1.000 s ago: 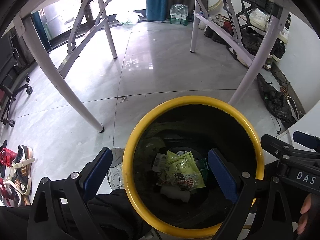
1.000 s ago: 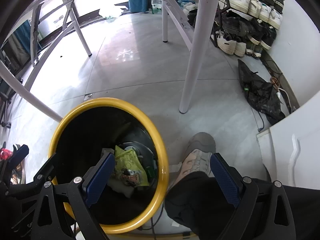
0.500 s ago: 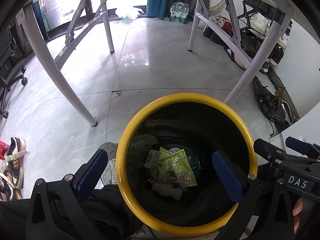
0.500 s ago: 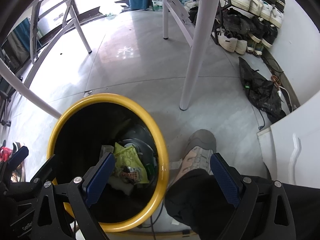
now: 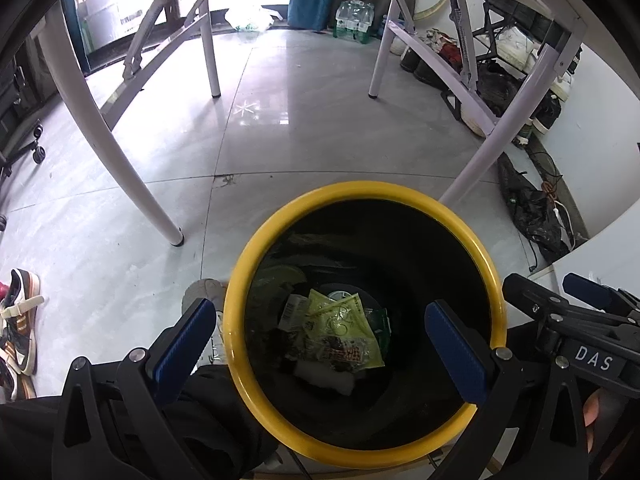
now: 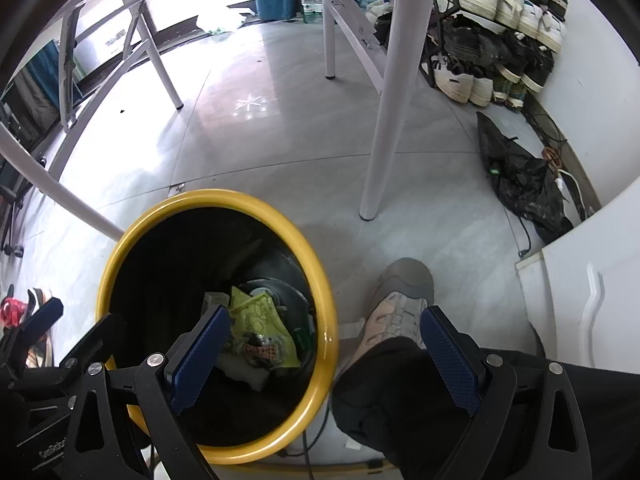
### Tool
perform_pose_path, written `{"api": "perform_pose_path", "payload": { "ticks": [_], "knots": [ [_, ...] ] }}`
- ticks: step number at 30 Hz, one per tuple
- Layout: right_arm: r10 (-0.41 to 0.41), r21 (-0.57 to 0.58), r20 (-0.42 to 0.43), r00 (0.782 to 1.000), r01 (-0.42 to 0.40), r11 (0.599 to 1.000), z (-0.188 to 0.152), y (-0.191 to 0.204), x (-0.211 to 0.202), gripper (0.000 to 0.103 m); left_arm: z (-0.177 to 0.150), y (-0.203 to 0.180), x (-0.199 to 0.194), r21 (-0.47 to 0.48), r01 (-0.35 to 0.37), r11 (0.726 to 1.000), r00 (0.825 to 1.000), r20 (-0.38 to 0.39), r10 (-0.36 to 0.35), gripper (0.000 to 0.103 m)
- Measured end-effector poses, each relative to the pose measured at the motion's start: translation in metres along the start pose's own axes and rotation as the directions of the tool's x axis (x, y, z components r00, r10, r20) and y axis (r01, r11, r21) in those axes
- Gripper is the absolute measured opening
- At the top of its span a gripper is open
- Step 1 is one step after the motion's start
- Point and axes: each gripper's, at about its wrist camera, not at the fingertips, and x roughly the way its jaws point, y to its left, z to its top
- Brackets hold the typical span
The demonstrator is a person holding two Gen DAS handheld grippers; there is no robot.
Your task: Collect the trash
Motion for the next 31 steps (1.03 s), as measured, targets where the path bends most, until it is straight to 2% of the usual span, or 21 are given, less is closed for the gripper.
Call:
{"api": "perform_pose_path", "payload": {
  "ticks": [15,22,27,31],
  "knots": [
    [0.004,0.003,0.005,1.0,-0.004,1.0,0.0005,-0.0019,-0.0008,0.096,-0.0008,-0.0005,0.0012,0.008,-0.036,0.999,0.999,0.0,0.036,0.102],
    [0.004,0.003,0.004,1.0,-0.004,1.0,0.0004,-0.002,-0.0007,0.096,-0.0004,0.0026,0.0029,-0.017,-0.009,1.0,1.0,-0.018,0.009,0.102],
    [0.002,0.005,0.005,1.0,-0.002,1.0,0.0001,-0.0036,-0.0007,0.096,-0.0024,-0.0055,-0.0006,0.025,-0.03,0.999,1.0,0.006,0.03,0.102],
    [0.002,0.005,0.004,1.0,-0.002,1.0,0.0002,-0.0037,-0.0006,0.096,-0.0025,-0.0034,-0.0008,0.019,-0.027,0.999,1.0,0.015,0.027,0.102]
  ]
}}
